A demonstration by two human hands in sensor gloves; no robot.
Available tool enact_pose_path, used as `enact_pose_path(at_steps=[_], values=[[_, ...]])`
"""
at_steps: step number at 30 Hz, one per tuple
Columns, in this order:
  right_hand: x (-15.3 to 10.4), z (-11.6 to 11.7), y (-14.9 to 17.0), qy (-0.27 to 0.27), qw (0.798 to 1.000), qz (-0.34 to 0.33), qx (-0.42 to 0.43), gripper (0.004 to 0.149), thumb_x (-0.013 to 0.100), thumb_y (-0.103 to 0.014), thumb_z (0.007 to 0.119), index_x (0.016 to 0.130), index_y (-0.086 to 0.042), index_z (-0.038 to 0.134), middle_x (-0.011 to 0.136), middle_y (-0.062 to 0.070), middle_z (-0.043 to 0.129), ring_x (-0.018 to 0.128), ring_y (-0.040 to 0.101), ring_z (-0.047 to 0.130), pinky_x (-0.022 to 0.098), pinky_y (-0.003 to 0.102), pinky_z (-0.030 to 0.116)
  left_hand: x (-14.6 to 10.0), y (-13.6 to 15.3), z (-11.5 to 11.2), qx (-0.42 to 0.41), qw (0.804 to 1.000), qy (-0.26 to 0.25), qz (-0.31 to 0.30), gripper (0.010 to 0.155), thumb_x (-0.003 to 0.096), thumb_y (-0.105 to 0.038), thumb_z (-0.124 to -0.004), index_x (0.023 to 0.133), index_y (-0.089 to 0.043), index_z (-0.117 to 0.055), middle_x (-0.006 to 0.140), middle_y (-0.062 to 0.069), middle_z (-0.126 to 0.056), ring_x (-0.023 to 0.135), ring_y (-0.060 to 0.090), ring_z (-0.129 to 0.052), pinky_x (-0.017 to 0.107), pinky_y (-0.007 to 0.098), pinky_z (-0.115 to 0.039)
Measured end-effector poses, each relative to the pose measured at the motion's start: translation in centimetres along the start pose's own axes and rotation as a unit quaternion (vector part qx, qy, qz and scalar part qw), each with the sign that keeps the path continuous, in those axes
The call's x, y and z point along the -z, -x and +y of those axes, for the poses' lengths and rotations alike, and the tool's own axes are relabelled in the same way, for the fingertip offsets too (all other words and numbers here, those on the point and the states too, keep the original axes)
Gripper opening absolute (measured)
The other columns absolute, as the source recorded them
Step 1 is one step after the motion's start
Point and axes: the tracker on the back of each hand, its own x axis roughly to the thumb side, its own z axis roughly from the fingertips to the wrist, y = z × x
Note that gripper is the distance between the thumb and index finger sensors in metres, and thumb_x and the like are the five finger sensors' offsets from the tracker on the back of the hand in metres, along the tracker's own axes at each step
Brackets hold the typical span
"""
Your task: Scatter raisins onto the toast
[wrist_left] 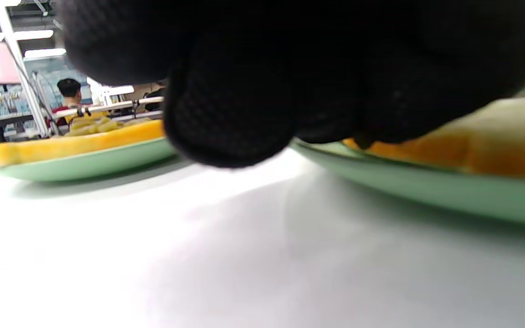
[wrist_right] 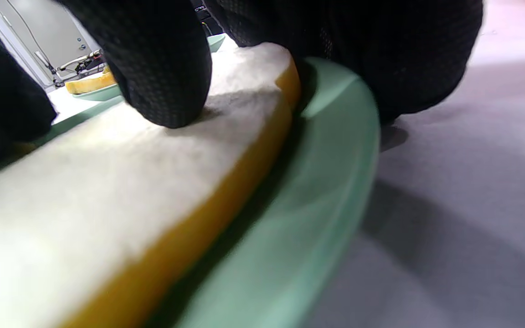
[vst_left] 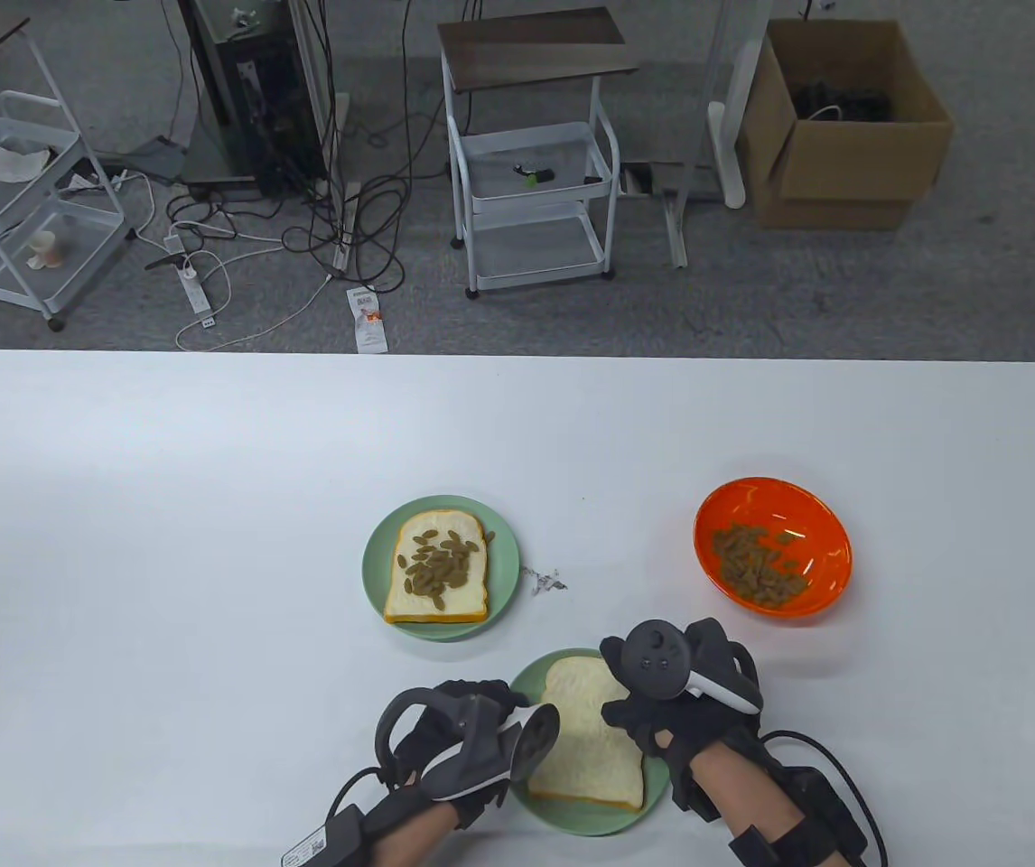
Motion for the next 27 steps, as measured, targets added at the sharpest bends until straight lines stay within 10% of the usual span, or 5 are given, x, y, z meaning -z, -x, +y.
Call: enact_pose_path(at_steps=[14, 27], values=[[0.0, 0.0, -0.1, 0.001, 1.000, -0.001, -0.003, 0.074, 0.044, -0.035, 0.094, 0.104, -0.003, 0.064, 0.098, 0.032, 0.074, 0.062, 0.053, 0.091, 0.043, 0.053, 0.082, 0.0, -0.9, -0.7, 0.005, 0.993, 0.114, -0.028, 0.066, 0.0346, -0.065, -0.096, 0.094, -0.039, -0.086, 0.082, -0.006, -0.091, 0.054, 0.012, -0.105, 0.044, 0.032, -0.091], [-0.1, 0.1, -0.1, 0.002, 1.000, -0.003, -0.004, 0.074, 0.044, -0.034, 0.094, 0.104, -0.003, 0.064, 0.098, 0.032, 0.074, 0.062, 0.053, 0.091, 0.043, 0.053, 0.082, 0.0, -2.5, -1.1, 0.022, 0.995, 0.082, -0.052, 0.047, 0.0369, -0.054, -0.096, 0.079, -0.033, -0.098, 0.073, -0.006, -0.098, 0.041, 0.010, -0.108, 0.036, 0.028, -0.093]])
